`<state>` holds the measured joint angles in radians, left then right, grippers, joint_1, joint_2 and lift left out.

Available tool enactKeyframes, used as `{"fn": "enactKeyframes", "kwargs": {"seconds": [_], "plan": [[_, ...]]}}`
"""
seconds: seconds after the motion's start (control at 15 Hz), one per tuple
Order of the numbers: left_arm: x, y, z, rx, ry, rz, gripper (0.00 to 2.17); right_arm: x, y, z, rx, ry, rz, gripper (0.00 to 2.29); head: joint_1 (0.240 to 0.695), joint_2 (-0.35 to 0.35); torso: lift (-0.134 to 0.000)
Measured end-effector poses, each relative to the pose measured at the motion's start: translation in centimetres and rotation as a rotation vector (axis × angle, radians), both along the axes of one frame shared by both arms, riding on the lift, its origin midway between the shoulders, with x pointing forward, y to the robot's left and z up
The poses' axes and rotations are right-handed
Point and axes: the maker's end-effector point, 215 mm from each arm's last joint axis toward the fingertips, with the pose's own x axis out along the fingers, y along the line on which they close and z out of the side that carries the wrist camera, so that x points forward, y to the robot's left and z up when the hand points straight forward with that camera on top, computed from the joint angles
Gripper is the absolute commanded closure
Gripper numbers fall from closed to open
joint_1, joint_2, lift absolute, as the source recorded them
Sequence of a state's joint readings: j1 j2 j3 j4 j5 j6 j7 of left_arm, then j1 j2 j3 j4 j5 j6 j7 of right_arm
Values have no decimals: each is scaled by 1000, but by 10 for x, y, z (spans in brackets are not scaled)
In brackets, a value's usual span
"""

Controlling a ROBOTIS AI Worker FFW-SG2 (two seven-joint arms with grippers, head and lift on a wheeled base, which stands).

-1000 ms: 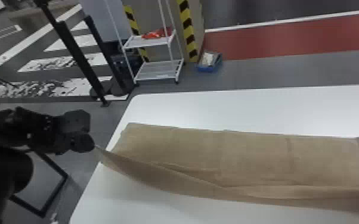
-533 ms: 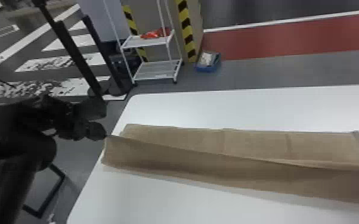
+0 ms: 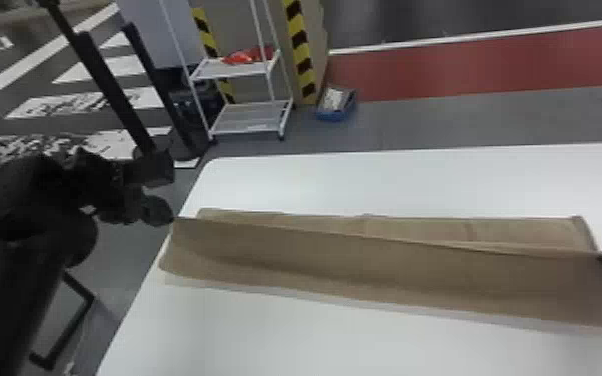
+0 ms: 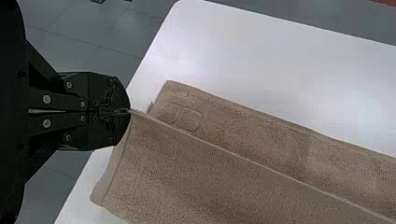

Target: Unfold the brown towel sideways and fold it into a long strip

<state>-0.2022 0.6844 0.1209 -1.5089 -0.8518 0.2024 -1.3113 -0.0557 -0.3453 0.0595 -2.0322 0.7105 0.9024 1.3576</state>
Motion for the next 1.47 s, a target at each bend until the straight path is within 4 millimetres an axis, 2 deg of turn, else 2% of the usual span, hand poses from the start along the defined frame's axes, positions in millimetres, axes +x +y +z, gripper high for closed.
{"fn": "enactKeyframes", "kwargs": {"seconds": [0.67, 1.27, 1.33, 1.4, 1.47], "plan": [[27, 13, -14, 8, 11, 29, 1794, 40, 1, 0, -18, 5, 16, 1480, 695, 293, -125], [34, 20, -20, 20, 25, 33, 1794, 53, -10, -16, -96, 14, 53, 1467, 695, 284, -125], [34, 21, -20, 20, 25, 35, 1794, 54, -10, -17, -100, 16, 54, 1426, 695, 284, -125], [33, 21, -21, 20, 27, 35, 1794, 54, -9, -18, -103, 18, 57, 1153, 695, 284, -125], [33, 21, -21, 19, 29, 35, 1794, 54, -7, -19, -103, 21, 58, 731, 695, 285, -125]]}}
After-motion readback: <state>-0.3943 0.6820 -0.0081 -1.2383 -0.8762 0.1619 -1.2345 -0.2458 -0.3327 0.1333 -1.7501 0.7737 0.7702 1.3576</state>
